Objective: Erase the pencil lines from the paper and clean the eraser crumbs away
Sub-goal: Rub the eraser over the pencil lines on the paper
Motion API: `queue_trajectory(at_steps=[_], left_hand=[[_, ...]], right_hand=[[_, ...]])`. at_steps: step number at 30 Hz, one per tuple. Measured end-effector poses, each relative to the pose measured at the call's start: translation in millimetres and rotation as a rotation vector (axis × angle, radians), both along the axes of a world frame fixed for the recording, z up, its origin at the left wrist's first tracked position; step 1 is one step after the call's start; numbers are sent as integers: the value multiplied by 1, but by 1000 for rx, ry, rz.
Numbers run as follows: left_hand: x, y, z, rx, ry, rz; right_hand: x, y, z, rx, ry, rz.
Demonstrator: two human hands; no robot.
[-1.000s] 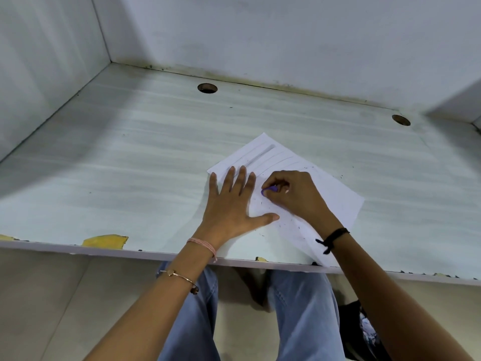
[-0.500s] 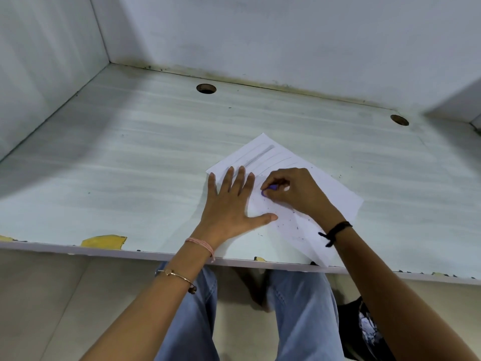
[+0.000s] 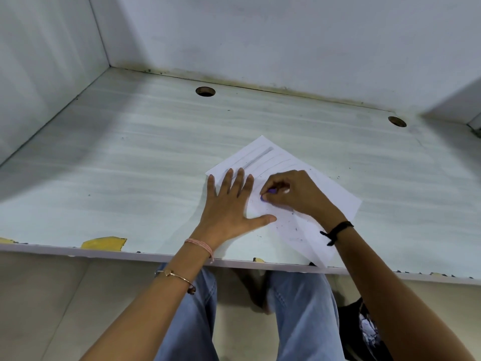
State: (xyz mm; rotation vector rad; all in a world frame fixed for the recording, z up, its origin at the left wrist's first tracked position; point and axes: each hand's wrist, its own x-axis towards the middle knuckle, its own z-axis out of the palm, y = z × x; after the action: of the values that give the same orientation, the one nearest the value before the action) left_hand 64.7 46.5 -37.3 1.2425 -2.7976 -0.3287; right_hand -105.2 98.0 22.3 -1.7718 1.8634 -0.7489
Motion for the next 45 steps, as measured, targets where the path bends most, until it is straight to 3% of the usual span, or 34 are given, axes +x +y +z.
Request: queue_trajectory(at_steps=[3,7,10,14,17,20,22,25,28,31,35,39,43,45], left_hand=[[0,0,0,6,3,-1],[1,1,1,-3,9,-1],[1,1,0,5,11,-6],[1,0,-2,-20,1,-16],[3,4,0,-100,41,-4],[-3,5,-1,-262,199,4],[-10,-3,0,-290,263,-28],[-21,-12,2,-167,280,-102],[-26,-11,-2,-4,151,-101],[-27,-11,-5,-31,56,-95],[-28,-11,-6,-21,75,-78],[-29,-13,-7,-51,50,-89],[-29,-12,-6,-23,59,-79],[-30,-13,-7,-42,63,-80]], right_hand=[[9,1,-5,-88,-22,-56],[3,9,3,102,-24,62],[-16,1,0,-2,2,-158],[-17,13,-20,-93,-177,-285],[-20,24,-21,-106,-209,-270],[-19,25,-20,-101,-233,-274],[-17,24,-19,-96,-211,-275],[-17,21,-16,-91,-183,-287],[-10,20,-13,-81,-117,-236],[-4,19,-12,-39,-53,-161],[-10,9,-8,-104,29,-319],[2,13,-3,41,97,-134],[-9,6,1,-18,101,-303],[0,9,1,-9,123,-228]])
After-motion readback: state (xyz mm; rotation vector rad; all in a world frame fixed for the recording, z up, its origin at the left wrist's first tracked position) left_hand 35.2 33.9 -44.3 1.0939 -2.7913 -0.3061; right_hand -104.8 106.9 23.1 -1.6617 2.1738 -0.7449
